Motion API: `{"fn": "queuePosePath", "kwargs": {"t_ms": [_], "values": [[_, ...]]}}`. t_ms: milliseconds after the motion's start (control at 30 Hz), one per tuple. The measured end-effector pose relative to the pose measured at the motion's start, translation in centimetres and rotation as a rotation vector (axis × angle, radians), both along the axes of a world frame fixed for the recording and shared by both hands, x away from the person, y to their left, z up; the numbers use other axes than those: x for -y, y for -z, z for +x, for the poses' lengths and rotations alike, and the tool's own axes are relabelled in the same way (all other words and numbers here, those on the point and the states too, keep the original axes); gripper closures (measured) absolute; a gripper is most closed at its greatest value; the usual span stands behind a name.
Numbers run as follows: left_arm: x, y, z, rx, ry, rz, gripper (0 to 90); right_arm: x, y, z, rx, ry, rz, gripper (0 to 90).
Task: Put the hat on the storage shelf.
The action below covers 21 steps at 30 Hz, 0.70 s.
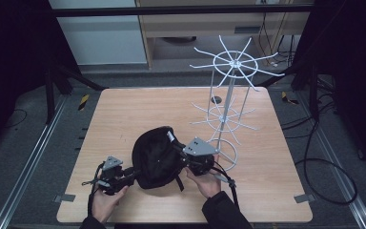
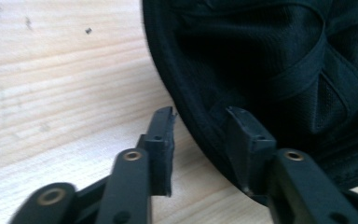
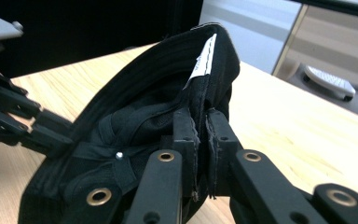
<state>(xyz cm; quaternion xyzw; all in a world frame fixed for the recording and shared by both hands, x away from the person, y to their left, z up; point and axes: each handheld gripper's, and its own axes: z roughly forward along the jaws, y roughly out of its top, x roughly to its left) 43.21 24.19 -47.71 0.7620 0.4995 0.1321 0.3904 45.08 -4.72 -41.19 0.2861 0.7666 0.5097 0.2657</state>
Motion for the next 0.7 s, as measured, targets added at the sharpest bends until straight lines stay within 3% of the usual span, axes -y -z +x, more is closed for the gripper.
{"fn": "queuePosePath", "kwargs": {"t_ms": [133,233,367,500,700], "values": [[0.0,0.3,0.5,-0.025,-0.014,-0.016,71.5,-0.5,-0.5,-0.2,0.033,-0.038,0.000,84.4],[0.1,0.4,1.1,0.001,-0.030,-0.036,76.2,-0.9,-0.9,-0.4,0.058,-0.056,-0.005,84.4],[0.7,0.7,1.8,0.049,-0.054,-0.024,77.7,-1.3,-1.7,-0.3,0.090,-0.085,-0.004,84.3],[1.2,1.1,2.0,0.067,-0.055,0.005,77.5,-1.6,-1.7,-0.5,0.091,-0.143,-0.013,84.3],[0.8,1.6,2.4,0.035,-0.054,-0.008,74.6,-1.4,-0.7,-1.7,0.069,-0.257,-0.038,84.2]]}}
